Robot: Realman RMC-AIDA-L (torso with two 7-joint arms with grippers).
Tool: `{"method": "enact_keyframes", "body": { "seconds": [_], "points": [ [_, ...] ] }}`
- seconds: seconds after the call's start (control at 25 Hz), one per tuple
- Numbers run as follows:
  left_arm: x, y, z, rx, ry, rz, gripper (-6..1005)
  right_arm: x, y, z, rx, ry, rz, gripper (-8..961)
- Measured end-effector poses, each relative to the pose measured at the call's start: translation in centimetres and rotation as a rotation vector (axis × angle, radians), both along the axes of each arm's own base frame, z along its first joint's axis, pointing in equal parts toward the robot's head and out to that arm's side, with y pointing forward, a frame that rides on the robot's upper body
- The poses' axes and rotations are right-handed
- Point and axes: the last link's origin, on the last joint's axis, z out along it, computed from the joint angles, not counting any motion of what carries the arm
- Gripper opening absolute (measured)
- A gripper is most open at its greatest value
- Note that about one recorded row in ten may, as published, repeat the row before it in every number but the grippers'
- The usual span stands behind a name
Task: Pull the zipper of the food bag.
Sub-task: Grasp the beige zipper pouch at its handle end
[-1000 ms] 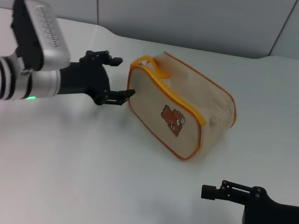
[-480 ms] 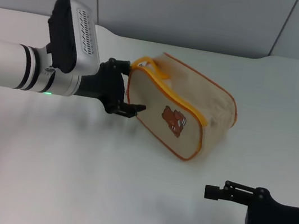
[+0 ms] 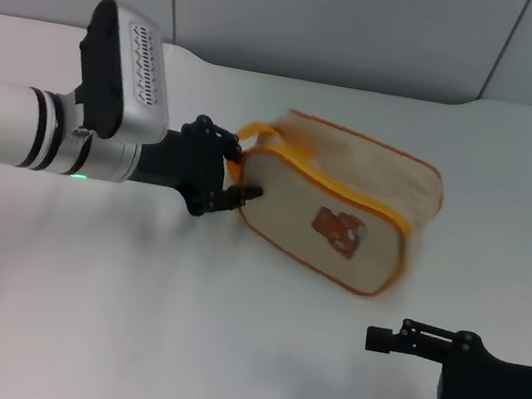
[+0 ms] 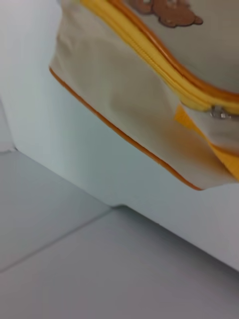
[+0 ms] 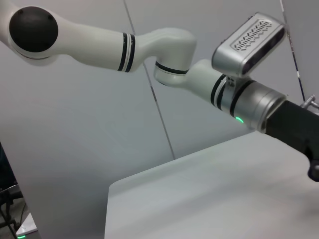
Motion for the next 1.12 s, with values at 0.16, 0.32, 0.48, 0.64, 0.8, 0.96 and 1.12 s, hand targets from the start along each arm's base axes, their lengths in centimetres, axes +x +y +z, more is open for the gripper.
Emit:
{"method": "enact_keyframes", "body": {
  "seconds": [0.16,0.32,0.48,0.64,0.8,0.96,1.12],
  "points": [
    [-0.2,-0.9,0.3,-0.029,-0.044,-0.003,427,-0.1,0.1,0.0,0.001,0.000,0.002,827],
    [-0.4,-1.5,0.4,-0.050,-0.078,0.004,288,-0.1,0.1,0.1,0.002,0.000,0.003,827],
    [-1.2,-2.5,0.5,-0.053,-0.143,0.044,138,-0.1,0.2,0.1,0.004,0.001,0.005,826],
    [-2.0,-3.6,1.1,-0.040,-0.241,0.089,108,-0.3,0.4,0.3,0.015,0.017,0.005,826],
    [-3.0,-4.9,1.6,-0.037,-0.312,0.127,99,-0.5,0.5,0.4,0.019,0.026,0.011,827],
    [-4.5,-7.2,2.2,-0.042,-0.396,0.165,91,-1.3,0.8,0.6,0.010,0.051,0.041,827],
    [-6.2,-9.9,4.3,-0.049,-0.499,0.170,82,-2.7,1.2,1.3,0.000,0.110,0.098,827]
  ]
}}
